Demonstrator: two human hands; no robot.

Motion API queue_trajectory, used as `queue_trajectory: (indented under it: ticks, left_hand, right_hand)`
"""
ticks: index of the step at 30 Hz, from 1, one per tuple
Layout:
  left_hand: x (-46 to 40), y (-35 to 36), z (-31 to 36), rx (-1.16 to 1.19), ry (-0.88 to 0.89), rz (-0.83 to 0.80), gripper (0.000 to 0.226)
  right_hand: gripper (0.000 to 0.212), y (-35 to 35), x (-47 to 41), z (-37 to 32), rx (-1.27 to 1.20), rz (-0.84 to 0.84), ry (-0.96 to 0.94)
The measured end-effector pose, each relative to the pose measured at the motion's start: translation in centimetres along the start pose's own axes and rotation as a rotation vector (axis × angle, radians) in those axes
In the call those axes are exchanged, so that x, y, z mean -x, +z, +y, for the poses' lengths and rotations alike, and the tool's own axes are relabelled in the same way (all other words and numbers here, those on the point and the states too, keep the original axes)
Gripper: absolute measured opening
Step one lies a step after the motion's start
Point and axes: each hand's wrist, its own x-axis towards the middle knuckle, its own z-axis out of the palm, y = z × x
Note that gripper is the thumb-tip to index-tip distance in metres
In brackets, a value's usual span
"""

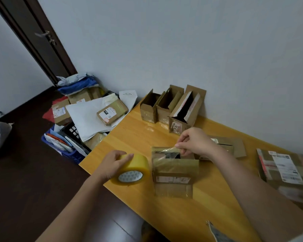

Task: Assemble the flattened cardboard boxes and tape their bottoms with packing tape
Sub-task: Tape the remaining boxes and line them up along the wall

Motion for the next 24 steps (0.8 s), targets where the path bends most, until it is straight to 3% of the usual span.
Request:
queue_trajectory:
  ticks: [4, 8, 11, 17, 24]
  left_hand:
    - [0.1, -0.8, 1.4, 0.009, 0.046, 0.011, 0.053]
    - [-0.4, -0.9, 2.3, -0.254, 0.104, -0.03, 0.063]
    - [-0.7, -0.4, 2.3, -0.318, 0.105, -0.042, 0.061]
    - [-0.9, 0.8, 1.8, -0.292, 0.059, -0.057, 0.071]
    - [-1.5, 0.4, 2.3, -0.168, 0.031, -0.012, 0.059]
  right_hand:
    - [0.009, 0.1, 1.0, 0.8, -0.032, -0.064, 0.05]
    - [0.008, 1.0, 1.5, 2.0, 0.06, -0.099, 0.036]
    - [0.009, 1.7, 1.7, 3.2, 0.081, -0.14, 0.09]
    - [0.012, 3.0, 1.4, 4.7, 0.087, -0.108, 0.153]
    - [0.012, 3.8, 0.1, 4.9, 0.135, 0.02, 0.121]
